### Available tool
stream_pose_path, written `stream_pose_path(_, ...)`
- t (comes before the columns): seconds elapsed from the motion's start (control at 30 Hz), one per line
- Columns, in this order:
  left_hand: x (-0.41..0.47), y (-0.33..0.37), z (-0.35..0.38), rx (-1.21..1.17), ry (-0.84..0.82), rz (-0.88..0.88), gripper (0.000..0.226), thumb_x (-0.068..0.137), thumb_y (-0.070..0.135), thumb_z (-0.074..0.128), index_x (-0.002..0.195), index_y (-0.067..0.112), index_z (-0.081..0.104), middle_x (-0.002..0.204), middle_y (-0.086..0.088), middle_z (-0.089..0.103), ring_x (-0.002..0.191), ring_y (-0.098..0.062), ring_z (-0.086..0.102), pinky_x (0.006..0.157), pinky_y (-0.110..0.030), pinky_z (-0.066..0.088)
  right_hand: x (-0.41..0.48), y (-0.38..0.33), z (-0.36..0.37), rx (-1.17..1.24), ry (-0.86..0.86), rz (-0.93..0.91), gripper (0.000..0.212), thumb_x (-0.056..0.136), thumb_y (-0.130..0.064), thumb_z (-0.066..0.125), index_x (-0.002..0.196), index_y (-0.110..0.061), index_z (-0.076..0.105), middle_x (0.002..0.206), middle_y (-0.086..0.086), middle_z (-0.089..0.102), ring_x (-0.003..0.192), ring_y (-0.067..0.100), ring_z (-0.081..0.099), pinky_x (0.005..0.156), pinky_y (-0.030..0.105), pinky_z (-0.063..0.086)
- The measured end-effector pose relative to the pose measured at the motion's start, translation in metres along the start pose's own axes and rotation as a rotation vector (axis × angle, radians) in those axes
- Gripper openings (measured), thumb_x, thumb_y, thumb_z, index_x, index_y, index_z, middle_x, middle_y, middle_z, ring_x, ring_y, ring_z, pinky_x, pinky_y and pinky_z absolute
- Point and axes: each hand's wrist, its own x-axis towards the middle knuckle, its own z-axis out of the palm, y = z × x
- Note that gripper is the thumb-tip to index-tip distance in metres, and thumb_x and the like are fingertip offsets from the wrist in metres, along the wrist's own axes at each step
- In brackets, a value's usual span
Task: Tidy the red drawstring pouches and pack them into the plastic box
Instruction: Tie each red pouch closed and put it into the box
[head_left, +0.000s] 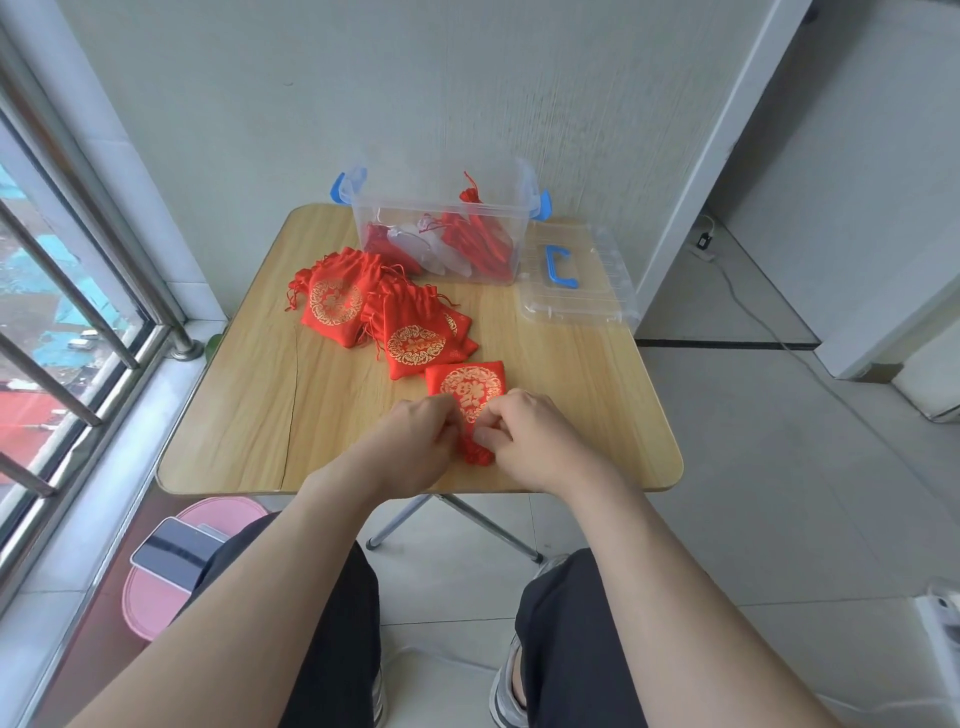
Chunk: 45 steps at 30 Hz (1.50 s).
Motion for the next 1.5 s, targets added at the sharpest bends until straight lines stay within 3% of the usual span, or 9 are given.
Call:
stream_pose_path(0.27,0.003,0.000,-0.001,-0.039,-0.051,-0.010,0.015,0.104,0.029,0.055,0.106,0.019,0.065,0.090,0.005,0.061,0.084,-0.019,0.059,0.069,-0.025,0.042,0.003,0.001,0.005,-0.085,-0.081,0.012,0.021,0.111,-0.023,0.053,0.117,-0.010,0.069,0.127,0.010,0.059,0.118,0.026,0.057,0.101,0.038,0.047)
stream_pose_path(0.4,0.005,-0.005,-0.004,-0.099,-0.049,0.091,0.014,0.097,0.039,0.073,0.101,0.026,0.079,0.080,0.012,0.061,0.073,-0.005,0.052,0.065,-0.020,0.035,0.004,0.004,0.006,-0.140,-0.158,0.052,0.015,0.105,-0.008,0.049,0.098,-0.015,0.060,0.124,0.011,0.058,0.117,0.030,0.055,0.094,0.038,0.046)
stream_pose_path(0.5,0.006,-0.005,-0.004,-0.078,-0.010,0.105,0.012,0.100,0.031,0.070,0.099,0.023,0.080,0.075,0.010,0.059,0.068,-0.005,0.048,0.064,-0.017,0.033,0.004,0.005,0.004,-0.079,-0.125,0.061,0.021,0.110,-0.013,0.047,0.122,-0.009,0.064,0.132,0.011,0.060,0.125,0.028,0.056,0.100,0.037,0.047)
stream_pose_path(0.73,0.008,0.003,-0.006,-0.144,0.009,-0.024,0.020,0.100,0.025,0.065,0.088,0.012,0.076,0.073,0.002,0.063,0.065,-0.010,0.048,0.058,-0.021,0.035,0.004,0.003,0.001,0.031,-0.074,0.061,0.025,0.112,-0.026,0.051,0.122,-0.015,0.071,0.119,0.004,0.069,0.114,0.023,0.062,0.089,0.031,0.046)
stream_pose_path(0.87,0.009,0.007,-0.009,-0.215,-0.009,-0.131,0.023,0.099,0.013,0.057,0.085,0.007,0.074,0.067,0.004,0.059,0.064,-0.013,0.049,0.050,-0.015,0.035,0.000,0.006,-0.002,0.043,-0.048,0.029,0.018,0.107,-0.027,0.063,0.119,-0.018,0.073,0.082,-0.018,0.051,0.091,0.013,0.052,0.077,0.023,0.034)
stream_pose_path(1.0,0.011,0.006,-0.011,-0.384,-0.022,-0.205,0.027,0.101,0.008,0.053,0.091,0.006,0.078,0.056,0.013,0.055,0.048,-0.001,0.045,0.045,-0.011,0.032,0.000,0.005,0.000,0.040,0.007,-0.019,0.022,0.103,-0.029,0.065,0.120,-0.017,0.073,0.097,-0.009,0.059,0.093,0.010,0.051,0.076,0.019,0.033)
stream_pose_path(1.23,0.010,0.000,-0.008,-0.205,-0.024,-0.138,0.033,0.107,0.022,0.057,0.085,0.001,0.071,0.063,0.005,0.051,0.054,-0.007,0.040,0.049,-0.015,0.035,0.003,0.006,0.000,0.025,-0.007,-0.002,0.022,0.096,-0.031,0.070,0.115,-0.025,0.078,0.122,0.002,0.068,0.116,0.017,0.059,0.085,0.020,0.035)
stream_pose_path(1.4,0.009,0.000,-0.006,-0.096,-0.004,-0.143,0.029,0.108,0.026,0.057,0.091,0.007,0.071,0.076,0.002,0.060,0.066,-0.010,0.048,0.056,-0.023,0.035,0.004,0.004,0.003,0.018,-0.018,0.002,0.017,0.094,-0.031,0.072,0.110,-0.028,0.077,0.111,-0.003,0.059,0.107,0.011,0.052,0.093,0.022,0.038)
stream_pose_path(1.5,0.008,0.002,-0.006,-0.076,0.009,-0.155,0.030,0.109,0.026,0.054,0.100,0.004,0.070,0.085,-0.002,0.063,0.071,-0.012,0.050,0.058,-0.019,0.035,0.006,0.003,0.004,0.094,-0.018,0.035,0.011,0.092,-0.032,0.076,0.102,-0.029,0.080,0.094,-0.012,0.065,0.087,0.005,0.058,0.078,0.020,0.047)
